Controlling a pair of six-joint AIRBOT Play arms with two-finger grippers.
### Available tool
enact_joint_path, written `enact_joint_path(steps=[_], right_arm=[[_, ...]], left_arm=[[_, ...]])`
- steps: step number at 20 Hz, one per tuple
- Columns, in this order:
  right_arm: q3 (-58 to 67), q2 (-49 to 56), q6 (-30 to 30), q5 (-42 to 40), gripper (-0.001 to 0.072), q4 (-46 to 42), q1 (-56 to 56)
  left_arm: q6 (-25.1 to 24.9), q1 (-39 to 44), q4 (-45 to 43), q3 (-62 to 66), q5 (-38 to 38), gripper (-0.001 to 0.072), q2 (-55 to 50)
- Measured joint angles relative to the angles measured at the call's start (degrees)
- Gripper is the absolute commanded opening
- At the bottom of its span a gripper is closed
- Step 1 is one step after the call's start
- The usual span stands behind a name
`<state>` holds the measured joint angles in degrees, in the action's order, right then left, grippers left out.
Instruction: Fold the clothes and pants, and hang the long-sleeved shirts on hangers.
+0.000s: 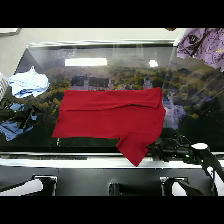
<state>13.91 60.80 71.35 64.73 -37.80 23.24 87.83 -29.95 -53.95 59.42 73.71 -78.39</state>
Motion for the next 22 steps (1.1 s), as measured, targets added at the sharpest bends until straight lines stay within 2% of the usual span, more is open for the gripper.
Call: enact_joint_path(steps=[1,2,3,6,15,22], right_arm=[[-0.33,0.02,-0.24,-0.33,0.0089,-0.11,0.0],[-0.55,0.02,-0.48,-0.5,0.0039,-0.31,0.0],[-0.7,0.04,-0.85,-0.94,0.0027,-0.07,0.0],[-0.9,0.04,-1.49,-1.6,0.0026,0.92,0.0],[-0.98,0.02,-1.86,-2.67,0.0026,4.28,0.0],[-0.98,-0.02,-1.42,-2.67,0.0026,4.66,0.0]], left_arm=[[0.0,0.0,0.0,0.0,0.13,0.0618,0.0],[0.0,0.0,0.0,-0.02,0.15,0.0618,0.0],[-0.17,0.0,0.0,-0.04,0.22,0.0619,0.0],[-2.29,0.0,0.02,-0.79,0.26,0.0618,0.0],[-13.46,-0.02,1.68,-9.97,-1.81,0.0618,-0.9],[-14.97,-0.02,0.22,-11.8,-0.04,0.0618,-1.84]])
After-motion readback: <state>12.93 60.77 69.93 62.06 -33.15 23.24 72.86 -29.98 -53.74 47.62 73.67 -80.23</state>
